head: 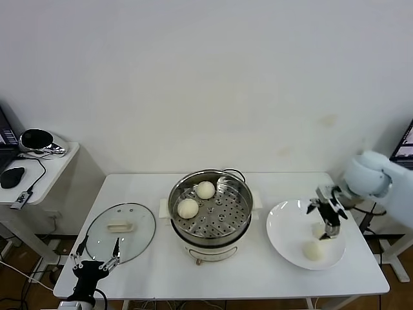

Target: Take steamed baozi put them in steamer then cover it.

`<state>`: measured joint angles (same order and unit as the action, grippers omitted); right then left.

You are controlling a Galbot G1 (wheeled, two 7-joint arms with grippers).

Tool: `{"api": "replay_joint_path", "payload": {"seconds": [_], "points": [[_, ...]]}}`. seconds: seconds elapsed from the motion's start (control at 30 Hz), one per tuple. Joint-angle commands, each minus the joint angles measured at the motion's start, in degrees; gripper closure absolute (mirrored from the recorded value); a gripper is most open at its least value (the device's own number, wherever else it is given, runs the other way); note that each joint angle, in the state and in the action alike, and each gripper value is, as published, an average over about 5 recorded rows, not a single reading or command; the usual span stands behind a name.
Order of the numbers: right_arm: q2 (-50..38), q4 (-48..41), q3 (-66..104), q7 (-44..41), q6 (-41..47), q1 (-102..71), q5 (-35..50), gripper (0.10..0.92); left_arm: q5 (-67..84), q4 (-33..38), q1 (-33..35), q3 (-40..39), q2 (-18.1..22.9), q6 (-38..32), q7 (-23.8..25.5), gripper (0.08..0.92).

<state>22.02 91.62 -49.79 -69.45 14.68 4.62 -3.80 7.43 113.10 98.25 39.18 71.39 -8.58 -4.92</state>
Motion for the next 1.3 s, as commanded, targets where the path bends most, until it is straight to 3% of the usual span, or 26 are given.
{"api": "replay_joint_path", "payload": {"seconds": [0.03, 0.93, 1.3], "points": [[-0.3, -3.4, 12.9, 1.7, -2.6, -17.8, -6.5, 0.203, 0.0, 0.0, 0.1, 0.0, 0.0, 0.0, 0.0, 0.177], [8.0, -10.2, 11.8, 5.2, -1.3, -18.9, -9.7, 0.213, 0.3, -0.9, 0.1, 1.2, 0.4, -0.2, -0.1, 0.177], [7.6, -9.7, 12.2, 4.7, -1.1, -18.5, -9.8, 0.373, 0.2, -1.0, 0.2, 1.1, 0.6, -0.3, -0.2, 0.177]]}}
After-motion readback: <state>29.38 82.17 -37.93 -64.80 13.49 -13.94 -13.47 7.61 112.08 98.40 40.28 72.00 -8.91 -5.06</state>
